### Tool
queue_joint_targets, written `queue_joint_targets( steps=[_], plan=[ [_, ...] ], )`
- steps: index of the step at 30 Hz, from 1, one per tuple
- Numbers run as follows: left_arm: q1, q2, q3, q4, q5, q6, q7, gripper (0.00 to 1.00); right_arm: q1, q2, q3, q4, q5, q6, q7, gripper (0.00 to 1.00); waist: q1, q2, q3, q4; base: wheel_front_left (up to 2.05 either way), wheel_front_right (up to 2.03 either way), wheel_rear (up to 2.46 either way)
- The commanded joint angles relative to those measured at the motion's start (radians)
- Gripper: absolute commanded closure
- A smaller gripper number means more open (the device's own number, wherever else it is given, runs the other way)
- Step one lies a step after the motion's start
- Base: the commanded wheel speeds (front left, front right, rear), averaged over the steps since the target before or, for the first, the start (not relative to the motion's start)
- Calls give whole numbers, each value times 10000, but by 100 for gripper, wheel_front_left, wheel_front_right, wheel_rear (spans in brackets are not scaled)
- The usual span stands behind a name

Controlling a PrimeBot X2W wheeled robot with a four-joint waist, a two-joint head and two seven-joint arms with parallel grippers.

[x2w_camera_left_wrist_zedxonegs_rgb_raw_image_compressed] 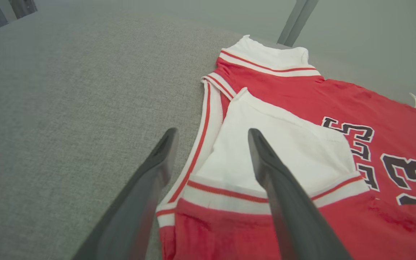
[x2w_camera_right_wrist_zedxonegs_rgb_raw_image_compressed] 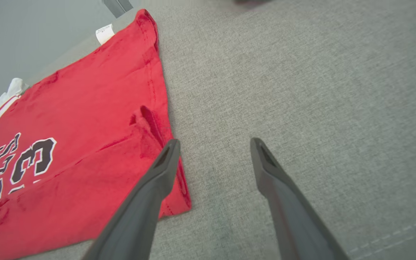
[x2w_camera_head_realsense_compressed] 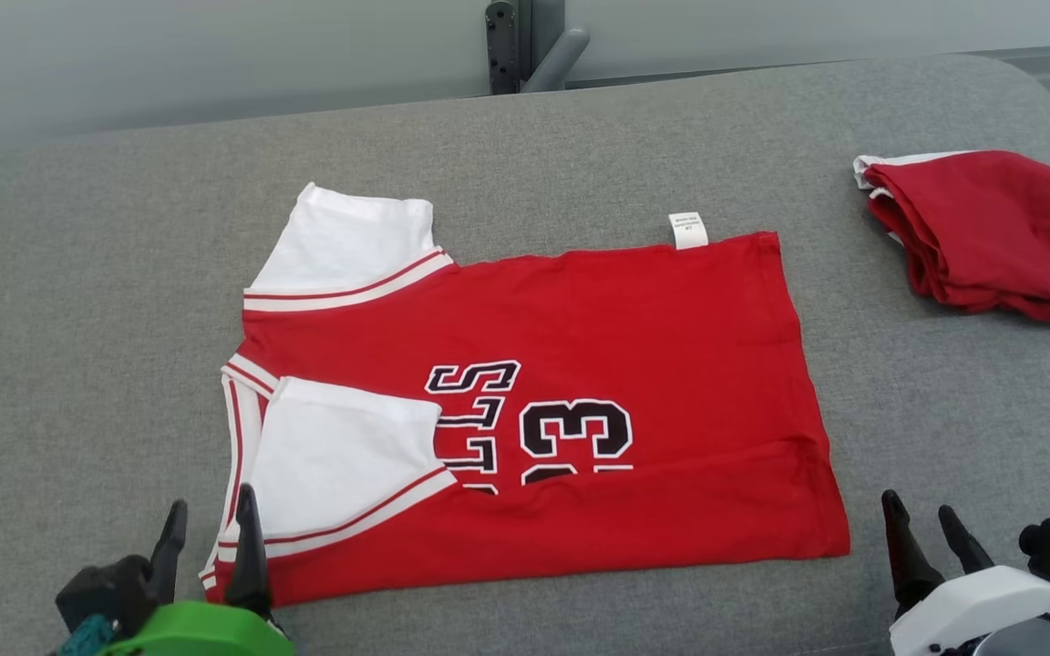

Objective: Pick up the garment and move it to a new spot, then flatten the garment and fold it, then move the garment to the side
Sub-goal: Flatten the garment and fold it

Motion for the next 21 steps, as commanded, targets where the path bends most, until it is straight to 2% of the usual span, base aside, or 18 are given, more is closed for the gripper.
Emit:
queue_joint_targets(
  steps=[1,4,9,15,21],
  plan=[
    [-419,234,-110,-130,259,-96,103,0,-206,-29,-127,-125,-266,-9,-88,0,0,31,82,-85,0,0,0],
    [-934,529,-273,-226,518,-202,293,0,-403,-19,-197,-278,-383,-8,-150,0,0,31,179,-154,0,0,0],
    [-2665,1112,-695,-88,1037,-517,959,0,-912,-20,29,-672,-874,-8,32,0,0,31,646,-420,0,0,0],
    [-5022,1495,-1034,1039,1168,-965,2085,0,-1710,-23,644,-1070,-1297,-9,243,0,0,31,1430,-877,0,0,0],
    [-7147,1566,-1091,2728,1324,-916,2664,0,-2471,-72,1151,-1338,-1364,-9,268,0,0,31,2303,-1248,0,0,0]
  ],
)
